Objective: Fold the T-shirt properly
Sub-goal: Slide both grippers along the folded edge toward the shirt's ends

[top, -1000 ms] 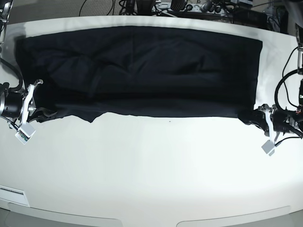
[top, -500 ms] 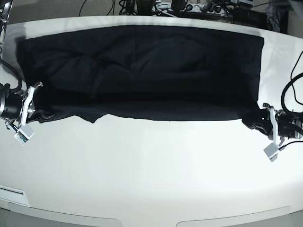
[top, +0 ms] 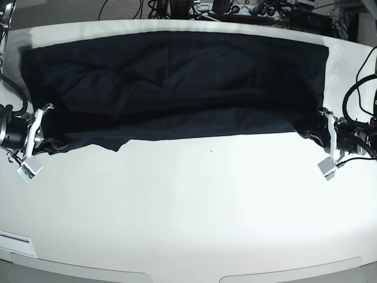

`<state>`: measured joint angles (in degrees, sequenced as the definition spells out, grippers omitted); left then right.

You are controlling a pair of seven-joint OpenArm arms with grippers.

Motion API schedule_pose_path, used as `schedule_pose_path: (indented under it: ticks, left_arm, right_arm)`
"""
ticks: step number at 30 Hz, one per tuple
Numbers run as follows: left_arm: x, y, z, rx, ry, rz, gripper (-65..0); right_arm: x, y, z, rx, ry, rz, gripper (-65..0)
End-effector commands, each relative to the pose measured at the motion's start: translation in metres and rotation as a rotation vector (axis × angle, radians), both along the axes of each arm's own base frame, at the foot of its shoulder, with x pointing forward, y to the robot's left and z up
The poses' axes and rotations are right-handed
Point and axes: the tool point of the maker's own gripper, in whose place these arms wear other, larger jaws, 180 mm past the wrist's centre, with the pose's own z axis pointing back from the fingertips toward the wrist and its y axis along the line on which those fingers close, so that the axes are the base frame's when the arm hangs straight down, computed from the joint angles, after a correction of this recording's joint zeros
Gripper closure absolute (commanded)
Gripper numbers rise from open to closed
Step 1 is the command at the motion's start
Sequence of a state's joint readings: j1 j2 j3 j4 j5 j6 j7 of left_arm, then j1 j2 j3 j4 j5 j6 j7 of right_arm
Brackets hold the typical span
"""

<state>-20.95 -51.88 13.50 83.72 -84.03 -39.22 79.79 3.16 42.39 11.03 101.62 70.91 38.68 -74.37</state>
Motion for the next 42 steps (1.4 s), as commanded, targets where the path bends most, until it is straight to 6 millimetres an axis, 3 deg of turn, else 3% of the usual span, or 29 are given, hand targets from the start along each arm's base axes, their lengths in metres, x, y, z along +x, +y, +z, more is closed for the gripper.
schedule_pose_path:
  ticks: [1,9,22,23,26,27,29,35,38,42]
  left_arm:
    - [0.006,0.008,0.018,0.021,-0.044,-0.003,0.0]
    - [-0.002,0.018,0.032,0.092,-0.065,-0.028,0.0]
    - [-0.079,0.016,-0.035,0.083,0.202,-0.039,0.0]
    - [-0.084,0.016,-0.039,0.083,0.220,-0.040,-1.0]
    - [-0.099,0.014,-0.047,0.068,0.245,-0.065,-21.6]
    - [-0.102,0.013,-0.049,0.061,0.249,-0.069,-26.7]
    - [-0.103,0.009,-0.050,0.036,0.246,-0.055,-30.4]
    - [-0.092,0.016,-0.058,0.082,0.176,-0.029,-30.3]
    - [-0.086,0.017,-0.058,0.089,0.140,-0.018,-30.3]
    - [-0.074,0.019,-0.058,0.107,0.083,-0.007,-30.3]
  right_arm:
    - [0.008,-0.003,0.016,-0.003,-0.054,0.003,0.0]
    - [0.007,-0.003,0.016,-0.005,-0.052,0.003,0.0]
    - [0.007,-0.001,0.018,0.012,-0.055,0.007,0.0]
    - [0.007,0.000,0.019,0.018,-0.055,0.010,-1.8]
    - [0.006,0.005,0.023,0.049,-0.062,0.029,-27.2]
    - [0.006,0.006,0.024,0.051,-0.069,0.039,-32.0]
    - [0.009,0.008,0.027,0.068,-0.090,0.036,-33.1]
    - [0.012,0.008,0.028,0.076,-0.099,0.017,-33.1]
    - [0.014,0.007,0.019,0.061,-0.086,-0.018,-33.0]
    - [0.008,0.024,0.003,0.134,-0.046,-0.036,-31.9]
